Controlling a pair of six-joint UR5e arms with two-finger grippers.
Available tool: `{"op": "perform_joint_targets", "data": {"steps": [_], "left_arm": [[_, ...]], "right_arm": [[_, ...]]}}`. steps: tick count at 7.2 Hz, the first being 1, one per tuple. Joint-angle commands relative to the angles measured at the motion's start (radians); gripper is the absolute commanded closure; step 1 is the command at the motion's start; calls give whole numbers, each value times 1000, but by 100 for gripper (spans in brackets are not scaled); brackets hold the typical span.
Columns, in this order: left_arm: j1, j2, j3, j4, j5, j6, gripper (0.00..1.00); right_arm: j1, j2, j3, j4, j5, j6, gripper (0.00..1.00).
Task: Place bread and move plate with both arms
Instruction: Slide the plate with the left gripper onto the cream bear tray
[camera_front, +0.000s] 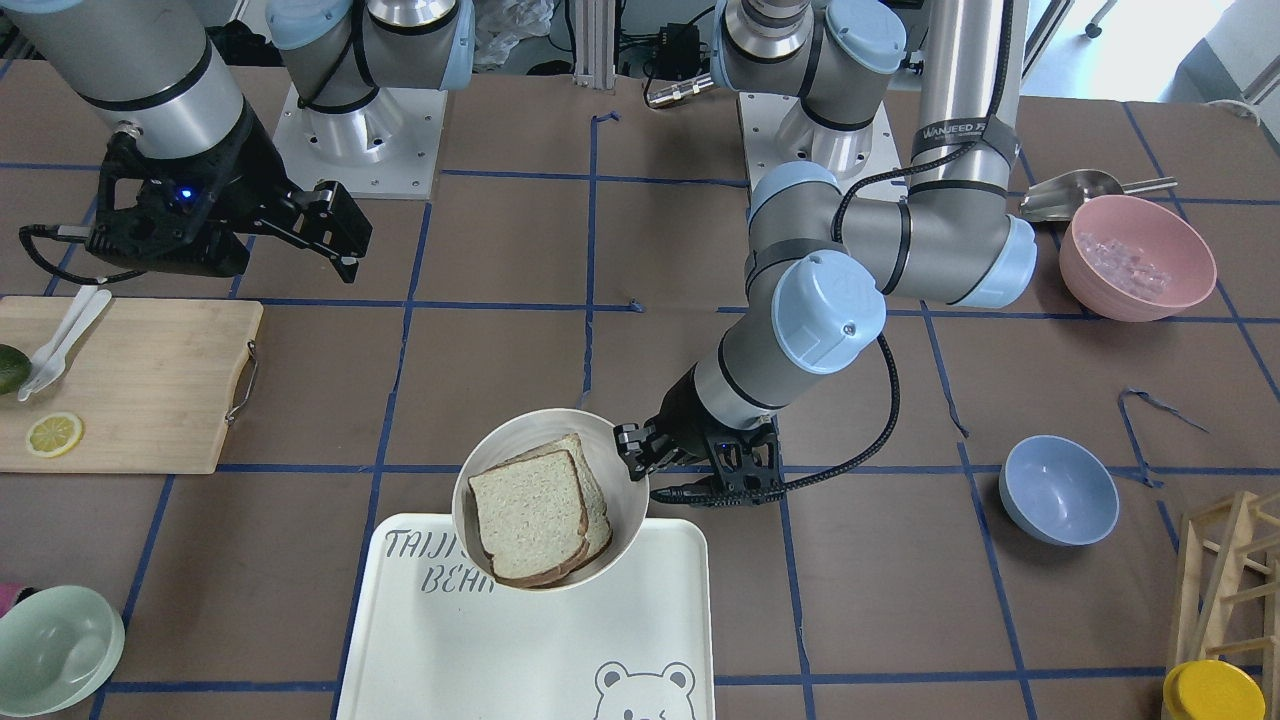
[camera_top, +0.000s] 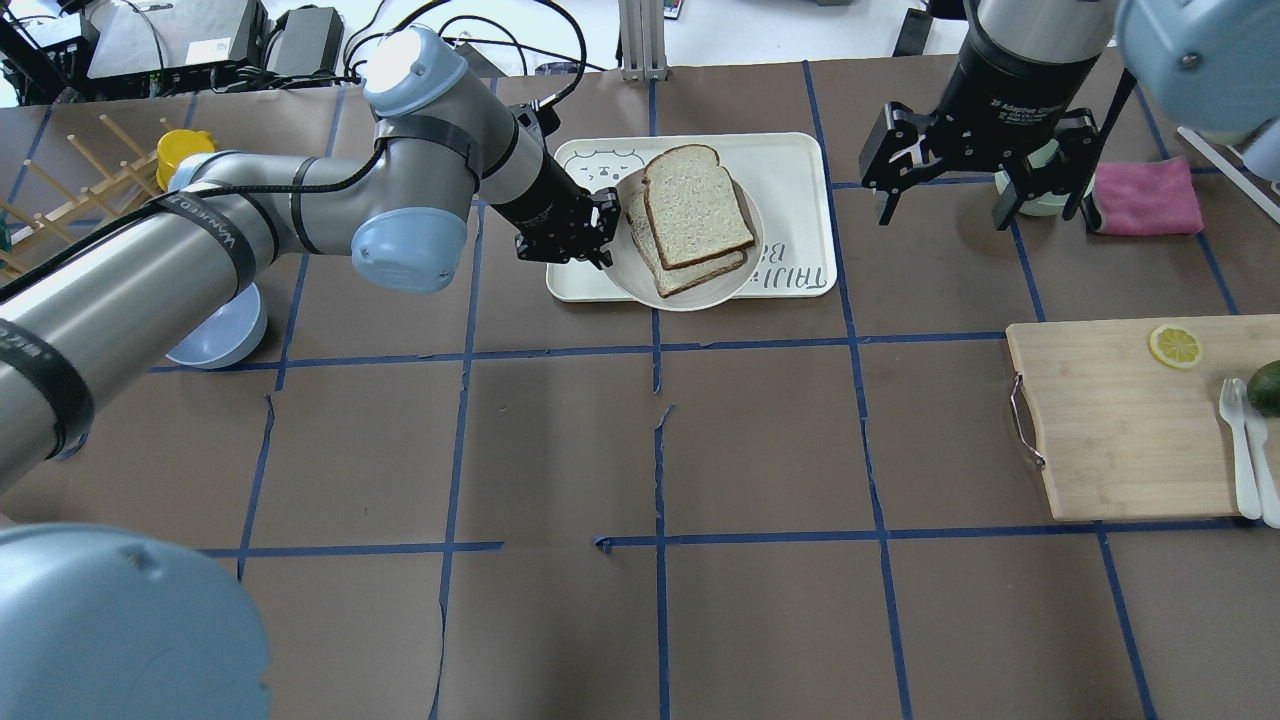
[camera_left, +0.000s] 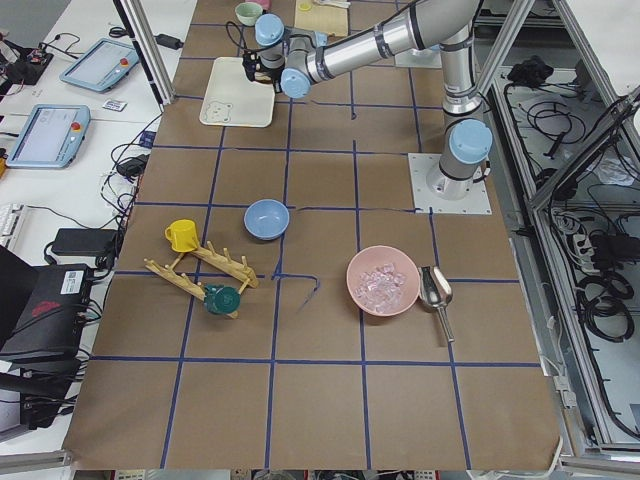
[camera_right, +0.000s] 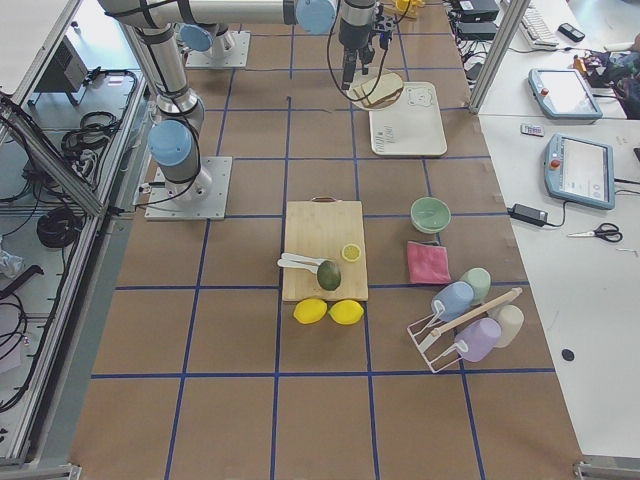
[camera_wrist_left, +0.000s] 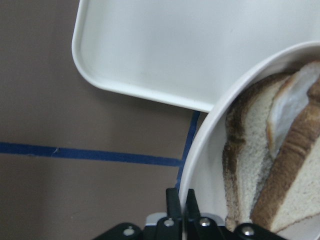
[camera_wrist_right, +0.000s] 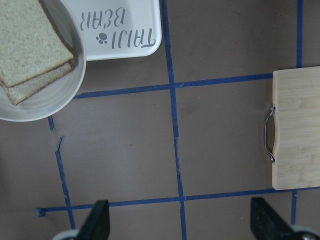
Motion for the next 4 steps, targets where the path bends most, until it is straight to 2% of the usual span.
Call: {"op": "perform_joint_targets", "data": {"steps": [1,2,4], "left_arm": [[0,-151,180,-1,0,-14,100],[0,-200,240,-2,0,-15,100],[0,-255,262,2,-3,-14,100]], "right_arm": [[-1,0,0,-6,0,0,0],[-1,0,0,-6,0,0,0],[-1,0,0,-6,-2,0,0]]}}
